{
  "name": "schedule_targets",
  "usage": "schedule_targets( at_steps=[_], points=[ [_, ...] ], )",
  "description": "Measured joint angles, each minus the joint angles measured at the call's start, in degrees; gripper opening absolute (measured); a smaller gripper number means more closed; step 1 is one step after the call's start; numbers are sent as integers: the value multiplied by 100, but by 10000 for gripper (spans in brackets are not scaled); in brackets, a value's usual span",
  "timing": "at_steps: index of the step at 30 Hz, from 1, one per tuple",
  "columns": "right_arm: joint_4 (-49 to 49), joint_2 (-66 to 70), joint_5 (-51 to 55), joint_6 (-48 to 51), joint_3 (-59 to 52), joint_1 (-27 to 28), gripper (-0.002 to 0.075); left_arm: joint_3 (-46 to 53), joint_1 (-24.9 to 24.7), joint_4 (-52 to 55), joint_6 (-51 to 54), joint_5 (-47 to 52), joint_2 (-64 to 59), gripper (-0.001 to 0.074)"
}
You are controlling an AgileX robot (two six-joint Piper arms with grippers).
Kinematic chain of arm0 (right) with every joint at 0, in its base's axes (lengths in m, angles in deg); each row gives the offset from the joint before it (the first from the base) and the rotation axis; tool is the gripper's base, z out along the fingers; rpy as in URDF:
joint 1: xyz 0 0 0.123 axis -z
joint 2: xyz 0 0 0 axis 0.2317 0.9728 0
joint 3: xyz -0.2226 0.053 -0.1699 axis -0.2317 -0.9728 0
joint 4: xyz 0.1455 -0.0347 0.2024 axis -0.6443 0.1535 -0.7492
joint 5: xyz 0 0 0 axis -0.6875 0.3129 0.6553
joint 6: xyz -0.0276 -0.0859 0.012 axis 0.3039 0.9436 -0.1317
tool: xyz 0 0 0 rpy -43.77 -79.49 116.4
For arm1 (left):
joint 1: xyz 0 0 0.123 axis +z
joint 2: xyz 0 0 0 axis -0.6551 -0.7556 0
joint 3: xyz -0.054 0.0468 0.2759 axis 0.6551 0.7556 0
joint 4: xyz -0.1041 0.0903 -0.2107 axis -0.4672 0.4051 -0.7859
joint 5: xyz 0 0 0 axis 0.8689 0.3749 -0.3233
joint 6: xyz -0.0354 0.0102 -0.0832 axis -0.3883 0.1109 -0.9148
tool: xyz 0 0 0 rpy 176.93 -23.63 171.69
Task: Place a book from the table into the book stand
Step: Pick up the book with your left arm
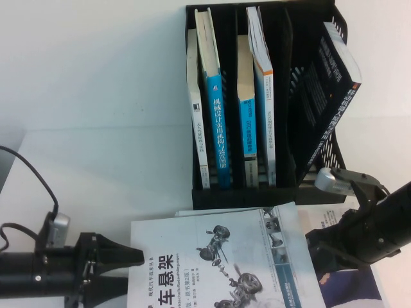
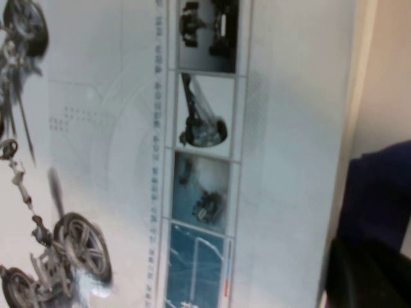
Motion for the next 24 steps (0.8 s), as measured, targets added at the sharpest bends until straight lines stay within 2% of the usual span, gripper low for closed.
schedule_targets(
  at_steps=[4, 9, 12, 14, 16, 17, 24],
  points=[
    [0, 0, 3, 0, 0, 0, -3, -2, -186, -268, 159, 70, -426, 548],
    [0, 0, 13, 0, 0, 0, -3, -104, -652, -528, 250, 157, -527, 540],
    [0, 0, 13, 0, 3, 0, -3, -198, -856, -537, 103, 128, -541, 424],
    [25, 13, 51, 0, 40, 0, -3, -241, -873, -514, 65, 167, -540, 251],
    [115, 13, 141, 0, 92, 0, -3, -267, -851, -514, 28, 320, -540, 132],
    [142, 13, 189, 0, 103, -5, -3, -265, -801, -514, 1, 348, -540, 113],
    [281, -694, 393, -22, 103, -48, -3, -265, -522, -157, -160, 272, -271, 114]
  ],
)
